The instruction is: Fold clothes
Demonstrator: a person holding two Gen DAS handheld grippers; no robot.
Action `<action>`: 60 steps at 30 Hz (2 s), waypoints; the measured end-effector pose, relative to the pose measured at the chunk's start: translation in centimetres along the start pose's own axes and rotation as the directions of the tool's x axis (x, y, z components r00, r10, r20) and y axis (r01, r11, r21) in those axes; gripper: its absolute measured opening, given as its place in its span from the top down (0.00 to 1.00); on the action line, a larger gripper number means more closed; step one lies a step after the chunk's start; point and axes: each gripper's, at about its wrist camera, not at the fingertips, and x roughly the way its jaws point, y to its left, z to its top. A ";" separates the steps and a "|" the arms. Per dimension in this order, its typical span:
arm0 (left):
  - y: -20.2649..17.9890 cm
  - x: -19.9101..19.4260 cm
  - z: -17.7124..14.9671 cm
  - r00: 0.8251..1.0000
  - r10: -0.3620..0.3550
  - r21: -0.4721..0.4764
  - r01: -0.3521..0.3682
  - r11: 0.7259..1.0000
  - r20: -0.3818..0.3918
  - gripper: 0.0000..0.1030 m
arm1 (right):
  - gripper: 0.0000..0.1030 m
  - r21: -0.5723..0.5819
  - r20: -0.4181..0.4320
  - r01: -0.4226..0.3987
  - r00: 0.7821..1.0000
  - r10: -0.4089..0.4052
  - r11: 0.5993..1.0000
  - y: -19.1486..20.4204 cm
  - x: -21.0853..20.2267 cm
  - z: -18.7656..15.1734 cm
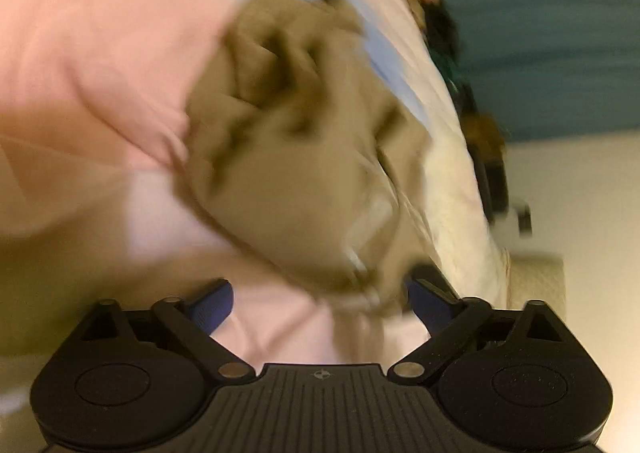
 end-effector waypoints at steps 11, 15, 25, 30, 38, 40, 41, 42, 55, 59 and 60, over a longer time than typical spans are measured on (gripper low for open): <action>-0.8 -0.5 0.3 0.992 -0.055 0.059 0.048 0.997 0.117 0.21 | 0.63 -0.003 0.028 0.029 0.999 -0.029 1.000 0.4 0.1 0.1; -0.6 -0.1 0.9 0.992 -0.035 0.033 0.031 0.999 0.124 0.30 | 0.63 0.005 0.054 0.004 0.999 -0.004 1.000 0.6 -0.7 0.1; -2.5 -1.0 0.0 0.974 -0.086 0.132 0.059 0.990 0.210 0.63 | 0.37 0.234 0.176 -0.343 0.935 0.307 0.910 0.0 -4.8 0.9; -1.8 -1.1 0.5 0.970 -0.124 0.086 0.108 0.990 0.208 0.67 | 0.00 0.431 0.092 -0.408 0.907 0.410 0.805 -0.9 -2.0 -0.9; -0.1 -2.5 0.8 0.953 -0.173 0.013 0.175 0.984 0.247 0.73 | 0.14 0.702 0.062 -0.234 0.961 0.270 0.673 -5.9 1.7 -4.2; 0.1 -2.6 0.9 0.950 -0.176 -0.001 0.183 0.983 0.256 0.74 | 0.28 0.693 0.088 -0.182 0.982 0.169 0.697 -6.8 1.2 -4.2; 0.1 -2.5 0.9 0.951 -0.174 -0.008 0.182 0.983 0.256 0.74 | 0.30 0.694 0.099 -0.182 0.982 0.159 0.697 -6.9 1.1 -4.2; 0.2 -2.5 0.9 0.951 -0.171 -0.017 0.182 0.983 0.256 0.74 | 0.34 0.696 0.102 -0.183 0.982 0.156 0.694 -6.9 1.1 -4.2; 1.0 -0.7 3.3 0.963 -0.131 -0.044 0.145 0.988 0.236 0.60 | 0.59 0.545 0.106 -0.100 0.993 0.049 0.832 -5.5 0.1 -2.5; 0.4 -1.4 3.0 0.956 -0.144 -0.022 0.155 0.988 0.255 0.69 | 0.64 0.518 0.112 -0.096 0.993 0.044 0.850 -4.3 -0.8 -1.7; 0.2 -1.8 2.8 0.954 -0.155 -0.015 0.165 0.986 0.256 0.70 | 0.65 0.517 0.120 -0.104 0.992 0.048 0.849 -4.1 -1.4 -1.6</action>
